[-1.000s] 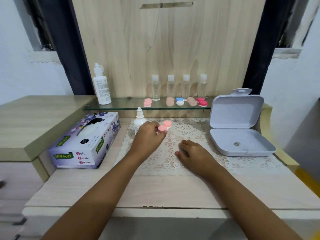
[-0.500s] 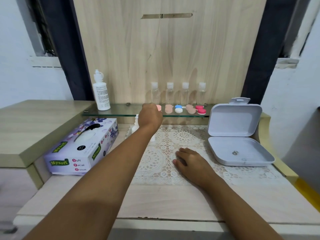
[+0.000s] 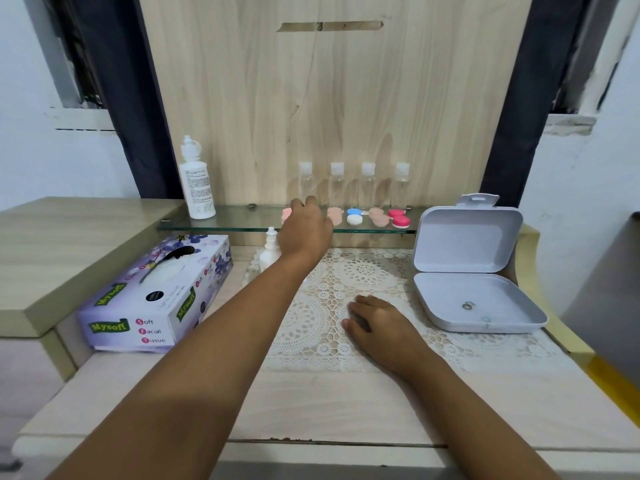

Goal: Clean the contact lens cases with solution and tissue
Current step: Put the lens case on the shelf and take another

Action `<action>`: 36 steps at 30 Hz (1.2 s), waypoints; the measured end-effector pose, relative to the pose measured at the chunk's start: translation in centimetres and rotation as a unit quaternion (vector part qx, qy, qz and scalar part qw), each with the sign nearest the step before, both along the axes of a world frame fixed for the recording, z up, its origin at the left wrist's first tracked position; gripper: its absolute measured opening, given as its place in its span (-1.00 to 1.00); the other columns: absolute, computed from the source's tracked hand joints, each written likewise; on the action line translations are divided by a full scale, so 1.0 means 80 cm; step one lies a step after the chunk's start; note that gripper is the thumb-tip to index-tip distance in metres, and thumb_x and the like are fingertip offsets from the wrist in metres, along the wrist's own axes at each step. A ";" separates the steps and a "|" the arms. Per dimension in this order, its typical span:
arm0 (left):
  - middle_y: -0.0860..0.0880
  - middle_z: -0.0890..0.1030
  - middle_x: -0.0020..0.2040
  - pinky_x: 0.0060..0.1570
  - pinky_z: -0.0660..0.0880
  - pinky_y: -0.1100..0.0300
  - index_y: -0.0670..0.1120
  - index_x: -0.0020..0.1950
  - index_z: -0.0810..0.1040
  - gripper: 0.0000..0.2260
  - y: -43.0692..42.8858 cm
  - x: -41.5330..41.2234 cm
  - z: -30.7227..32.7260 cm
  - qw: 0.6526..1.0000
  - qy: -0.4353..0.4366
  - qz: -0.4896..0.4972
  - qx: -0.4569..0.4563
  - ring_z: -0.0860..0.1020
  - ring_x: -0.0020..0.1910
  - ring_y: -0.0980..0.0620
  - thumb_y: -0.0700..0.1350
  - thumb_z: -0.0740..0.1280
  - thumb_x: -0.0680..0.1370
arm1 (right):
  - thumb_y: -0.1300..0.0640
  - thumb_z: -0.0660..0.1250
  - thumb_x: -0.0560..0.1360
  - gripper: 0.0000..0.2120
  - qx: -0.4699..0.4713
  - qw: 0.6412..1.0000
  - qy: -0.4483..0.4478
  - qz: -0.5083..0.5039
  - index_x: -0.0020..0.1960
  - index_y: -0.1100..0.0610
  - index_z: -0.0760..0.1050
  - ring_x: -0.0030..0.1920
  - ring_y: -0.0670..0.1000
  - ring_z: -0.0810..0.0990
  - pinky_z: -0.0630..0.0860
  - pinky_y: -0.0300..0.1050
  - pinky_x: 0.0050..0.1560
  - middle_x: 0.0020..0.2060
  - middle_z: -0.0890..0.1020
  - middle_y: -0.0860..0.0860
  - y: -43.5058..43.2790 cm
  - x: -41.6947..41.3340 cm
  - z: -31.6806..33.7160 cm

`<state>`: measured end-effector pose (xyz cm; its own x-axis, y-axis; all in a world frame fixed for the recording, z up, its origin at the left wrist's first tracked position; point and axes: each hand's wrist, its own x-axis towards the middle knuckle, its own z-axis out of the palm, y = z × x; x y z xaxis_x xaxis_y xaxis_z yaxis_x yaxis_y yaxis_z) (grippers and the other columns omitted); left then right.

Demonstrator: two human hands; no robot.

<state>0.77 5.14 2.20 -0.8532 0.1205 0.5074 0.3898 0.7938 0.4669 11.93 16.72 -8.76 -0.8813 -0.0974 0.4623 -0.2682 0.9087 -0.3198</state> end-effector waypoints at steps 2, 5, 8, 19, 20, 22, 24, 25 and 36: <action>-0.16 0.39 0.22 -0.14 0.41 0.06 -0.17 0.24 0.41 -0.70 0.005 0.002 0.002 0.999 0.033 -0.006 -0.018 0.48 0.09 -0.15 -0.04 0.21 0.58 | 0.02 0.21 0.51 -0.73 0.001 1.000 0.004 -0.001 -0.27 0.17 0.35 -0.20 -0.01 0.39 0.21 -0.18 -0.21 -0.31 0.41 -0.02 0.000 0.000 0.000; -0.15 0.40 0.23 -0.03 0.43 0.03 -0.18 0.23 0.45 -0.66 0.012 -0.003 0.004 0.997 0.057 -0.021 -0.053 0.39 0.20 -0.11 0.03 0.21 0.57 | 0.02 0.21 0.51 -0.73 0.003 1.000 0.007 0.000 -0.28 0.17 0.34 -0.20 -0.01 0.38 0.18 -0.19 -0.22 -0.31 0.41 -0.03 -0.001 0.001 0.001; -0.15 0.39 0.24 -0.02 0.40 0.05 -0.18 0.22 0.48 -0.64 0.018 -0.009 0.006 0.994 0.044 -0.018 -0.098 0.34 0.23 -0.12 0.06 0.20 0.58 | 0.02 0.20 0.52 -0.72 0.002 1.000 0.007 0.000 -0.28 0.16 0.33 -0.20 -0.02 0.38 0.16 -0.20 -0.21 -0.31 0.40 -0.03 -0.001 0.002 0.002; -0.17 0.51 0.11 -0.02 0.33 0.08 -0.22 0.12 0.48 -0.75 0.024 -0.014 0.005 0.993 0.045 -0.015 -0.104 0.39 0.15 -0.13 -0.07 0.22 0.56 | 0.04 0.22 0.50 -0.71 -0.015 1.000 0.001 0.004 -0.31 0.17 0.31 -0.23 0.00 0.40 0.19 -0.21 -0.22 -0.32 0.41 -0.01 -0.001 0.003 0.003; -0.17 0.51 0.10 -0.02 0.34 0.08 -0.22 0.12 0.48 -0.74 0.023 -0.014 0.005 0.995 0.047 -0.019 -0.092 0.39 0.14 -0.12 -0.06 0.23 0.55 | 0.05 0.23 0.51 -0.71 -0.015 1.000 0.002 0.004 -0.31 0.17 0.31 -0.23 0.00 0.40 0.18 -0.21 -0.22 -0.32 0.41 -0.01 -0.002 0.004 0.004; -0.17 0.50 0.11 0.01 0.36 0.08 -0.22 0.14 0.47 -0.71 0.021 -0.012 0.005 0.996 0.048 -0.035 -0.060 0.38 0.15 -0.12 -0.04 0.24 0.54 | 0.05 0.23 0.51 -0.71 -0.013 1.000 0.002 0.003 -0.31 0.17 0.31 -0.23 0.00 0.39 0.17 -0.21 -0.21 -0.32 0.41 -0.01 -0.002 0.005 0.004; -0.17 0.48 0.15 0.06 0.35 0.10 -0.22 0.18 0.46 -0.70 0.017 -0.007 0.005 0.997 0.051 -0.058 -0.020 0.37 0.17 -0.11 -0.06 0.26 0.53 | 0.05 0.23 0.51 -0.72 -0.012 1.000 0.000 0.001 -0.30 0.18 0.33 -0.22 0.00 0.39 0.17 -0.21 -0.20 -0.31 0.41 0.00 -0.002 0.005 0.005; -0.16 0.48 0.15 0.08 0.34 0.12 -0.21 0.19 0.46 -0.70 0.014 -0.003 0.004 0.996 0.050 -0.073 0.009 0.37 0.18 -0.10 -0.08 0.27 0.52 | 0.05 0.23 0.51 -0.72 -0.012 1.000 -0.001 0.000 -0.30 0.19 0.33 -0.21 0.00 0.40 0.17 -0.21 -0.20 -0.31 0.41 -0.01 -0.002 0.005 0.005; 0.06 0.47 0.04 -0.13 0.35 0.51 -0.10 0.16 0.52 -0.75 -0.054 0.067 -0.052 0.973 -0.028 -0.180 0.141 0.43 -0.10 0.25 -0.19 0.33 0.49 | 0.02 0.22 0.52 -0.72 -0.008 1.000 -0.016 -0.012 -0.27 0.18 0.37 -0.19 0.00 0.40 0.15 -0.22 -0.20 -0.28 0.42 -0.02 -0.003 0.005 0.007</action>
